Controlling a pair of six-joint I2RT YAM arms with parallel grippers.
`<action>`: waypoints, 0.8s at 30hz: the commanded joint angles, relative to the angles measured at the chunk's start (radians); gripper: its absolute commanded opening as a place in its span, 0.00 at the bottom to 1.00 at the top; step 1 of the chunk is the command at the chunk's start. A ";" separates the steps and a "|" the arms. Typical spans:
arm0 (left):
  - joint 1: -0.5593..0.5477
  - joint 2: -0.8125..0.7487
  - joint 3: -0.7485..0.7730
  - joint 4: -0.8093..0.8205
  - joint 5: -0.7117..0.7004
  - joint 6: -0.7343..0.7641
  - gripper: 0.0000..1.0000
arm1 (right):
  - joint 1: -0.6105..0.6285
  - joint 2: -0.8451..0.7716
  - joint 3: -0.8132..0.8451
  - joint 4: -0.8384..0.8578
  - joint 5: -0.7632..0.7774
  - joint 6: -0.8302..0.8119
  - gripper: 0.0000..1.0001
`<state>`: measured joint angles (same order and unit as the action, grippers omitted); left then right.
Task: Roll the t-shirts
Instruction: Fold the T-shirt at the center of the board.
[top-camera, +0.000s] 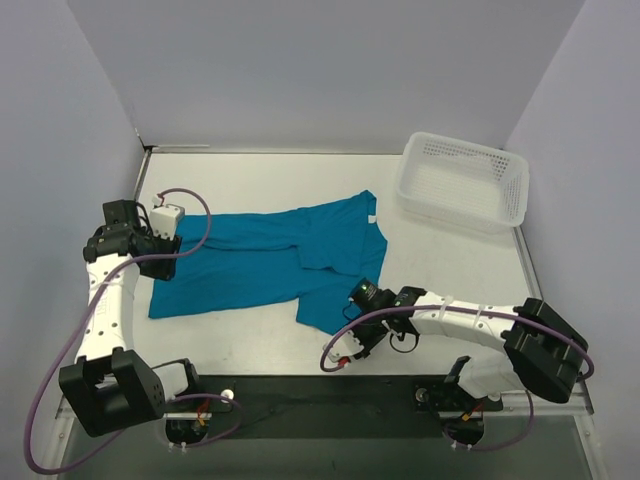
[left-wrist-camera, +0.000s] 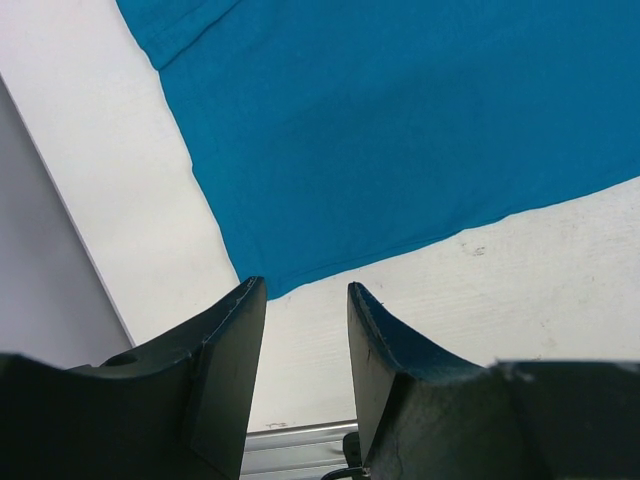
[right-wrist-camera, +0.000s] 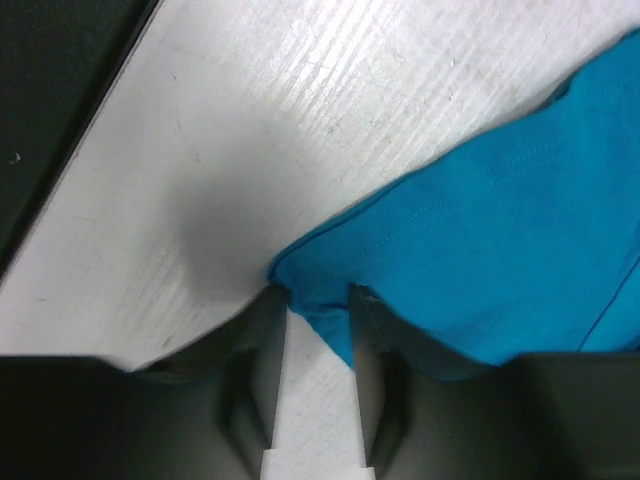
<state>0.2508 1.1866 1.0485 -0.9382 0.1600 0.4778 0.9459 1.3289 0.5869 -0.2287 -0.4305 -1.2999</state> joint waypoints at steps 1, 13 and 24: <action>-0.001 0.008 0.008 0.038 -0.004 -0.010 0.49 | 0.011 0.059 0.013 -0.073 0.016 -0.036 0.12; 0.004 0.015 -0.131 -0.065 0.019 0.042 0.49 | -0.042 -0.163 0.154 -0.242 -0.034 0.309 0.00; 0.028 0.036 -0.237 0.058 -0.030 -0.019 0.60 | -0.084 -0.188 0.128 -0.058 -0.031 0.685 0.00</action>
<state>0.2543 1.1671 0.7841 -0.9497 0.1520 0.4904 0.8680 1.1465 0.7208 -0.3237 -0.4362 -0.7528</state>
